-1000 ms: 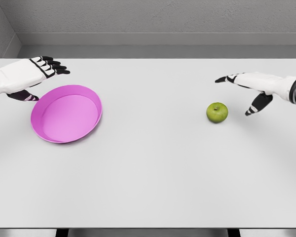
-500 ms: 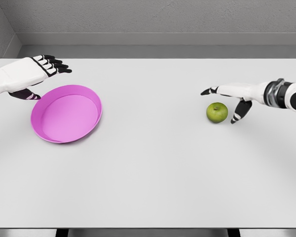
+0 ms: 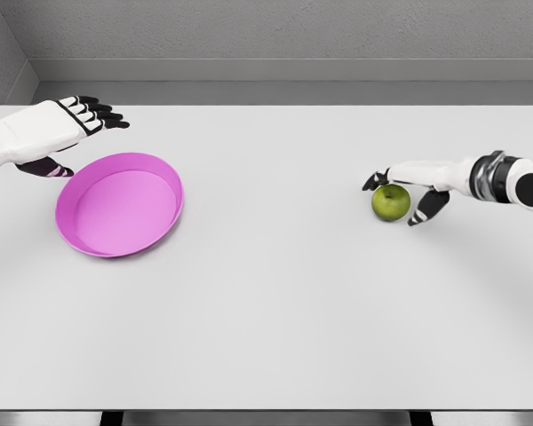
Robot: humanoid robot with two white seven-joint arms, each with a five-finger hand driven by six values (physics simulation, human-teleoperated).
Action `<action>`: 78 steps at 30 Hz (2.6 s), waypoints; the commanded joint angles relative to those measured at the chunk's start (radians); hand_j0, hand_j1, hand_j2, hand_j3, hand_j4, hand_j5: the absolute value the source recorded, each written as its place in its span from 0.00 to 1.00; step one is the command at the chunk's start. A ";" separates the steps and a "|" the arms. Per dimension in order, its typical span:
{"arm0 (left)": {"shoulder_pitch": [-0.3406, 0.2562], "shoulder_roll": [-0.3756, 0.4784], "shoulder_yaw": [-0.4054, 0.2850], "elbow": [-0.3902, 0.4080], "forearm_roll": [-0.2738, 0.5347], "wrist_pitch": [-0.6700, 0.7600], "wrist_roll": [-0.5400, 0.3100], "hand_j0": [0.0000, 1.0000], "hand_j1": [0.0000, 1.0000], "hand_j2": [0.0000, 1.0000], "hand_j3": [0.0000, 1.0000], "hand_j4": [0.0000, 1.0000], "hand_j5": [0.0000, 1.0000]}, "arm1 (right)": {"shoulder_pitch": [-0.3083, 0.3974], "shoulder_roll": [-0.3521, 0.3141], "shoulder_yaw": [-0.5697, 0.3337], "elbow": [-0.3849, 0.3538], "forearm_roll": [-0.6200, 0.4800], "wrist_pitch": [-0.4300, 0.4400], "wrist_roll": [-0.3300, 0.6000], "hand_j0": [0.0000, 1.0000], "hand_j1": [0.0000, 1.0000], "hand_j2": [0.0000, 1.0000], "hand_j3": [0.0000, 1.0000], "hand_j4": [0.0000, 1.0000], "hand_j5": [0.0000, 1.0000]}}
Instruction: Put the apple on the plate with both arms
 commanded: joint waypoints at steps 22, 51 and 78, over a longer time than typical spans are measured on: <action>0.002 -0.006 0.001 -0.015 0.006 0.000 0.000 1.00 1.00 1.00 1.00 1.00 1.00 | -0.014 -0.002 0.007 0.003 -0.001 -0.001 0.000 0.50 0.50 0.50 0.50 0.50 0.50; 0.000 -0.003 0.001 -0.020 0.005 0.000 0.000 1.00 1.00 1.00 1.00 1.00 1.00 | -0.041 0.068 -0.046 -0.098 0.000 -0.010 0.000 0.46 0.46 0.46 0.46 0.46 0.46; 0.002 -0.003 0.001 -0.020 0.005 0.000 0.000 1.00 1.00 1.00 1.00 1.00 1.00 | -0.052 0.318 -0.042 -0.105 0.000 -0.001 0.000 0.48 0.48 0.48 0.48 0.48 0.48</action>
